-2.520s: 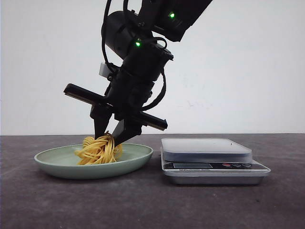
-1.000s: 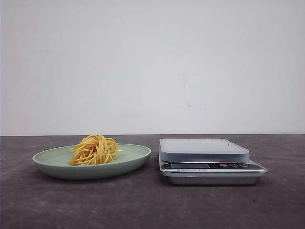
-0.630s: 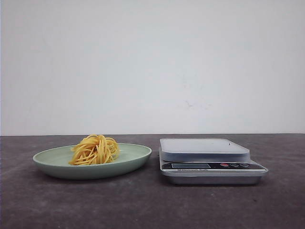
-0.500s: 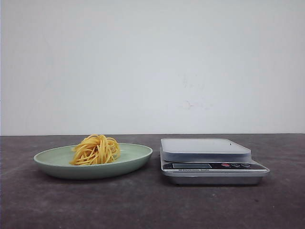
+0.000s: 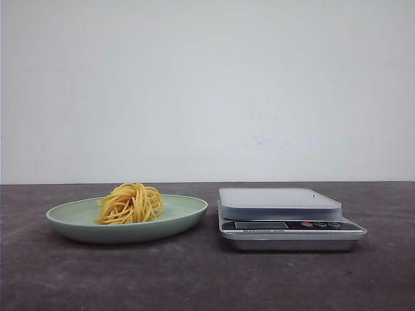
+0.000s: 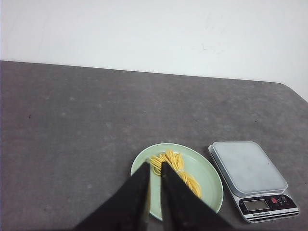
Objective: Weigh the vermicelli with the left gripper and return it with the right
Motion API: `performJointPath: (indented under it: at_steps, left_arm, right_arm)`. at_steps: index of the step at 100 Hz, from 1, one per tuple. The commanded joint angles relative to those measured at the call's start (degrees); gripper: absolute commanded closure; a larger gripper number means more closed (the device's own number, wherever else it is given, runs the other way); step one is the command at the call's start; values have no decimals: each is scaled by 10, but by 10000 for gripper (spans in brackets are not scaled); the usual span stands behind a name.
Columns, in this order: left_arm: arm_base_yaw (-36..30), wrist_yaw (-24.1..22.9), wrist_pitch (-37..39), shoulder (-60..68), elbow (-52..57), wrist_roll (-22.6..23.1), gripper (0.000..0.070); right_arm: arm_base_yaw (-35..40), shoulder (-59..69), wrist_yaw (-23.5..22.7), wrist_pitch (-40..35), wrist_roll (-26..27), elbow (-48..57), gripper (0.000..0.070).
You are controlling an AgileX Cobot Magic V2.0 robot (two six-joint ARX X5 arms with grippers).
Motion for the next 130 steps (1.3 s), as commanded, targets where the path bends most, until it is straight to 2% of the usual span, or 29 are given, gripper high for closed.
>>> performJointPath:
  at_steps: [1,39,44,50,61,76,87,100,108,121,130]
  left_arm:
    - [-5,1,3,2,7,8,700]
    - [8,-3,3,-4,7,8,700]
    - [36,-1,3,-6,7,14,700]
    - [90,-1,8,-6,2,42,700]
    - [219,6,46,-18,-24,35,700]
    - [383,74,148,-73,-124,47,700]
    - [456,99,202,-129,-219,58,700]
    - [482,134,264,-184,-331,92,700]
    - [487,175,309,-207,-392,111,700]
    - [493,248,367,-206,-457,120,700]
    - [495,275,397,-206,-486,120,700]
  right_arm:
    - [5,1,-1,9,7,4,694]
    - [5,1,-1,9,7,5,694]
    - [5,1,-1,9,7,4,694]
    - [5,1,-1,9,7,5,694]
    - [5,1,-1,9,7,4,694]
    - [5,1,-1,9,7,5,694]
    - [5,1,-1,9,7,4,694]
    - [5,1,-1,9,7,5,694]
    - [5,1,-1,9,7,4,694]
    - [5,1,-1,9,7,5,694]
    - [5,1,0,9,7,5,694]
